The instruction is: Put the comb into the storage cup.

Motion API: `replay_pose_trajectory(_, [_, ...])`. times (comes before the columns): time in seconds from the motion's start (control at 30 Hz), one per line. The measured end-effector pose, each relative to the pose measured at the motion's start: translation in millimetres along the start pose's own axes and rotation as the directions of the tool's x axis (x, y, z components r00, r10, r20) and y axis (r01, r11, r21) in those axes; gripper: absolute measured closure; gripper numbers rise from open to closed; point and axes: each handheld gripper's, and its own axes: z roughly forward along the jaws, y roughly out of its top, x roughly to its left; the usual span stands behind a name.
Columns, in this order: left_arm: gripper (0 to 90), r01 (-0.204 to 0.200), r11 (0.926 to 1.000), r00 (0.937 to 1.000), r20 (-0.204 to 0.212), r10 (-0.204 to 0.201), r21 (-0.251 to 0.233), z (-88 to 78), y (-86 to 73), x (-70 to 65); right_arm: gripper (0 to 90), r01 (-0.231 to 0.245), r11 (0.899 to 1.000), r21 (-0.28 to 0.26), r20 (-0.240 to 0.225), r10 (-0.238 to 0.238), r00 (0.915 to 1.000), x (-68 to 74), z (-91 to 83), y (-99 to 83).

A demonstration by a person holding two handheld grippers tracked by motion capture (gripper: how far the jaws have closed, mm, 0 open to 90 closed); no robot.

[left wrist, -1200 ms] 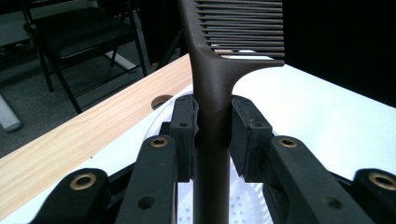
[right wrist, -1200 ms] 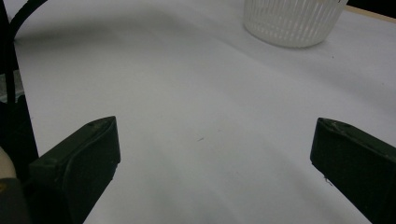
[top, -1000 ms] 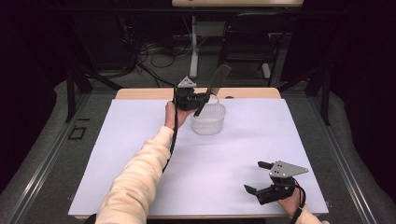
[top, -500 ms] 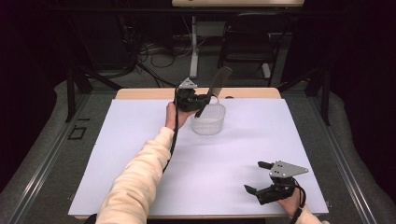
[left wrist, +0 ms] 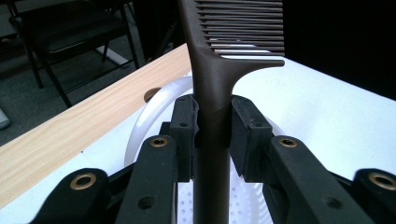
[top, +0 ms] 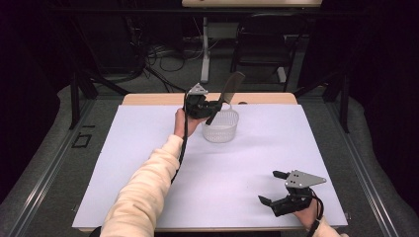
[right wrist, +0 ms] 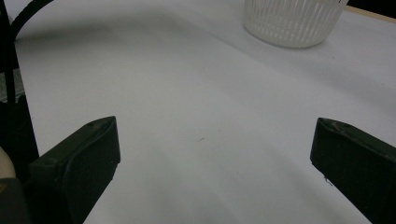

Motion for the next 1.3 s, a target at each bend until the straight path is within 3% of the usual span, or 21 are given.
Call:
replay_pose_trajectory(0.2, [72.4, -0.017, 0.9997, 0.9998, 0.01, 0.016, 0.015, 4.5, -1.2, -2.8, 1.2, 0.0, 1.0, 0.0, -0.001, 0.0, 1.0, -0.1, 0.0, 0.0])
replay_pose_trajectory(0.37, [72.4, -0.056, 0.9977, 0.9984, 0.012, 0.056, 0.038, 7.4, -0.7, -5.9, 1.2, 0.001, 1.0, -0.001, -0.001, -0.001, 1.0, 0.0, -0.3, 0.0])
replay_pose_trajectory(0.83, [72.4, -0.043, 0.9984, 0.9988, 0.026, 0.042, 0.036, 13.1, -3.7, -6.6, 1.2, 0.0, 1.0, -0.001, -0.001, 0.0, 1.0, -0.1, 0.3, -0.1])
replay_pose_trajectory(1.3, [72.5, -0.061, 0.9965, 0.9973, 0.044, 0.058, 0.058, 17.9, -5.9, -8.5, 1.2, -0.001, 1.0, -0.003, -0.002, 0.001, 1.0, 0.1, 0.3, -0.2])
